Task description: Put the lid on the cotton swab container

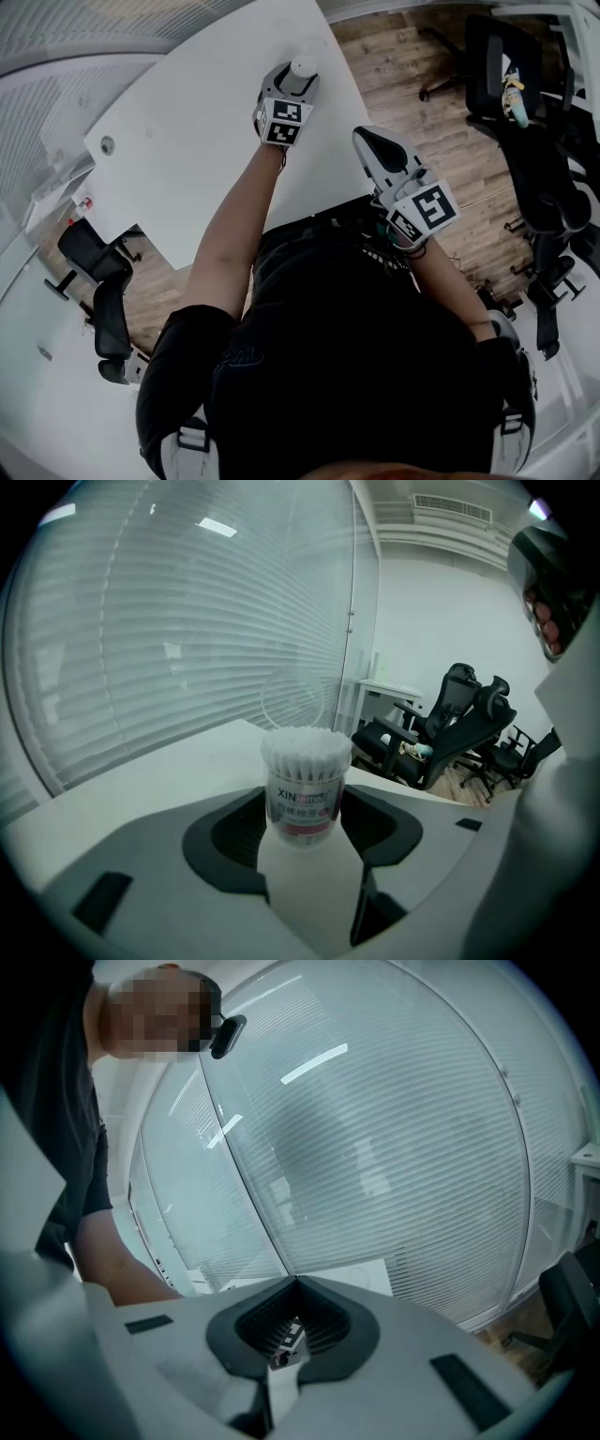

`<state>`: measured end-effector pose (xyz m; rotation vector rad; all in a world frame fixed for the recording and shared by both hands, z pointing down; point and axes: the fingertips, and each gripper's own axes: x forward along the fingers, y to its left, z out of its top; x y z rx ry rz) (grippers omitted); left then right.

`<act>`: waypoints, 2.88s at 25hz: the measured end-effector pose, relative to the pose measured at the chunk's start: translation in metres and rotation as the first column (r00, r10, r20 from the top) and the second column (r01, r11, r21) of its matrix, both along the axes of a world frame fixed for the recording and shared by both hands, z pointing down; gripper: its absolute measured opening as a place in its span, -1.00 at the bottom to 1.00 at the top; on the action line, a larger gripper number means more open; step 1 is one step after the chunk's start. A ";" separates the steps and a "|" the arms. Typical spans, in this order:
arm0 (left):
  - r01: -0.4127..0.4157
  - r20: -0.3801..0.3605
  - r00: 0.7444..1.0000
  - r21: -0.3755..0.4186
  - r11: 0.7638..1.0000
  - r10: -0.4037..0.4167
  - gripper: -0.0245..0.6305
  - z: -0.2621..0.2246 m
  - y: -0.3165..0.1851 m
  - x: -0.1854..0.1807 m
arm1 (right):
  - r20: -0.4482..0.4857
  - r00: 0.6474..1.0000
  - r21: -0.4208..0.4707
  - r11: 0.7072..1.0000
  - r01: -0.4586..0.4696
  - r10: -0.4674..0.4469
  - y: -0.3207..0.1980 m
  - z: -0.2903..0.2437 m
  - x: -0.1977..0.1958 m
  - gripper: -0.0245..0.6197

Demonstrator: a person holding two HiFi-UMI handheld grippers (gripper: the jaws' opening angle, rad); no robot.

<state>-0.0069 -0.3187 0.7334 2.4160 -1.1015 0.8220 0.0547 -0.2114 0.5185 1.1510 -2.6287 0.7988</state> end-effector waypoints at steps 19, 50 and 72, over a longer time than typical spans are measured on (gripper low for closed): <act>-0.028 -0.048 0.998 0.104 0.994 0.033 -0.14 -0.096 0.049 -0.035 | 0.005 1.000 0.130 0.991 -0.014 0.013 0.045 -0.053 -0.039 -0.86; -0.119 -0.139 0.978 0.231 0.966 0.154 -0.14 -0.248 0.212 -0.111 | -0.042 0.999 0.344 0.939 -0.009 0.025 0.162 -0.137 -0.135 -0.86; -0.115 -0.171 0.973 0.238 0.965 0.158 -0.14 -0.285 0.239 -0.066 | -0.033 0.999 0.384 0.923 -0.014 0.029 0.138 -0.172 -0.073 -0.86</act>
